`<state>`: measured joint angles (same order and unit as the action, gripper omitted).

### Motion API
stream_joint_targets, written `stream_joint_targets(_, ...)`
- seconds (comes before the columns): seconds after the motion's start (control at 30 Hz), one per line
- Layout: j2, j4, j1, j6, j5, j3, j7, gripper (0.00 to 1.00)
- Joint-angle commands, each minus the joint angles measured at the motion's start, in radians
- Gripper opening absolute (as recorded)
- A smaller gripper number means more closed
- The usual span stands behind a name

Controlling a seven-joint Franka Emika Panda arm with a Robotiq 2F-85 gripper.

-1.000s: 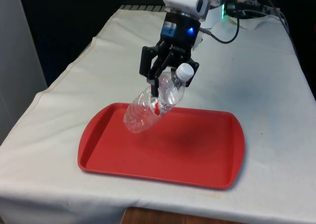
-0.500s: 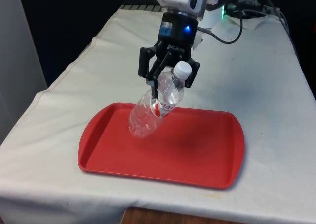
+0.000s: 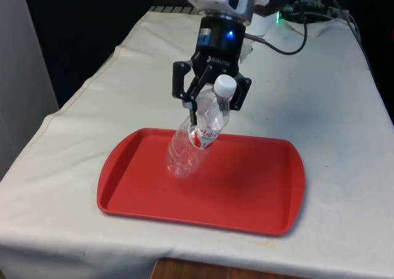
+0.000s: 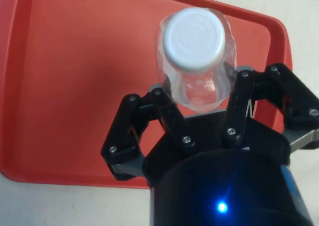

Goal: Place the bottle upright on the tray.

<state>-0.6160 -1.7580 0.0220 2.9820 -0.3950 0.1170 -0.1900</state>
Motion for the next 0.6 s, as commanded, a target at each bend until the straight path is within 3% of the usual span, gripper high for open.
stream_joint_targets(0.0, -0.001, 0.0, 0.0, 0.005, 0.007, 0.0, 0.0, 0.14)
stream_joint_targets(0.03, -0.004, -0.004, -0.017, 0.022, 0.021, -0.023, -0.009, 0.14)
stream_joint_targets(0.2, -0.009, -0.006, -0.02, 0.046, 0.06, -0.027, -0.011, 0.14)
stream_joint_targets(0.23, -0.008, -0.001, -0.001, 0.033, 0.053, 0.0, 0.0, 0.14)
stream_joint_targets(0.27, -0.01, -0.006, -0.021, 0.05, 0.067, -0.027, -0.011, 0.14)
stream_joint_targets(0.57, -0.02, -0.006, -0.026, 0.089, 0.131, -0.033, -0.011, 0.14)
